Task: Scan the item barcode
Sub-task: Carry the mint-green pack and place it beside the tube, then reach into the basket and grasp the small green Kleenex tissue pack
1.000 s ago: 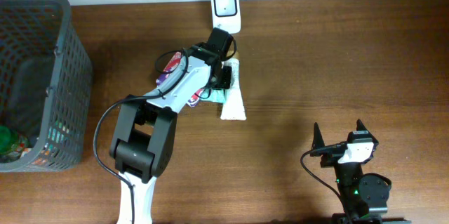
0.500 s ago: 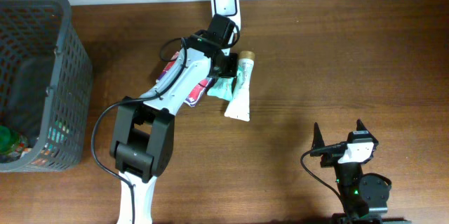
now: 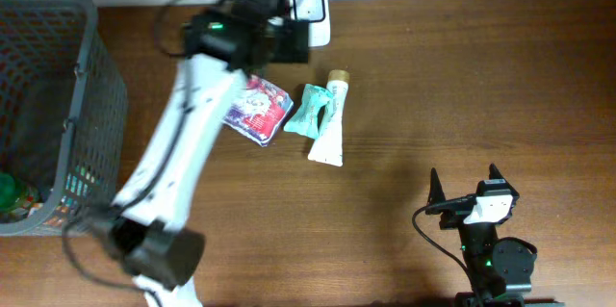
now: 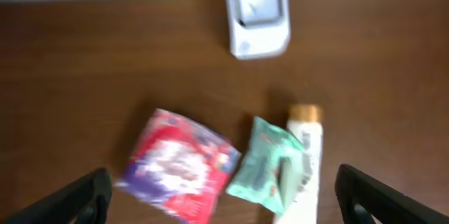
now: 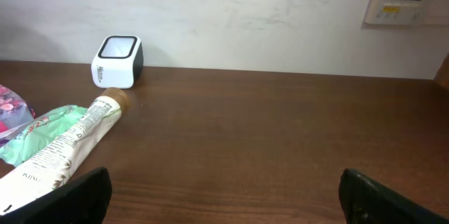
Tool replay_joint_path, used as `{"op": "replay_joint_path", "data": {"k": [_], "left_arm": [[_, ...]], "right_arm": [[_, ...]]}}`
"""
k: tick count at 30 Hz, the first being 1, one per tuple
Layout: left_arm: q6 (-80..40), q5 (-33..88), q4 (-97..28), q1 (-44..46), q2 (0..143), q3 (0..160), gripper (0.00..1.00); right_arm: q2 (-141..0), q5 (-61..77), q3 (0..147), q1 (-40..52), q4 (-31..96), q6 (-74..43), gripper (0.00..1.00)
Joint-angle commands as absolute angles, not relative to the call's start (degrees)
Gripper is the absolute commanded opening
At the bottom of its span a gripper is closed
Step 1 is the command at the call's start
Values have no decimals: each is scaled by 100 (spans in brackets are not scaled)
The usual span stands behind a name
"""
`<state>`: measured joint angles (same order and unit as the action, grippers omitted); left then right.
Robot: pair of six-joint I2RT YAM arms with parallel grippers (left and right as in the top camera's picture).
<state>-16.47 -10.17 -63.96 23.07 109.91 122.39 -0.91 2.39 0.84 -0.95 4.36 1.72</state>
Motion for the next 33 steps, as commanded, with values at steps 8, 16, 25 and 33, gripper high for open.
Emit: {"op": "replay_joint_path", "data": {"k": [8,16,25,33], "left_arm": [[-1638,-1835,-7030,-183,9603,12304,99],[-1638,-2235,-6458,-1997,9806,12304,99],[-1640,-2237,-7531,-2456,11185,12304,99],[-1741,-2185,-8368,-2512,12210,12302,98]], "right_arm": [[-51,250,32,-38,445,167,99],[-51,250,32,-38,445,167,99],[-51,250,32,-38,445,167,99],[-51,250,34,-38,445,167,99]]}}
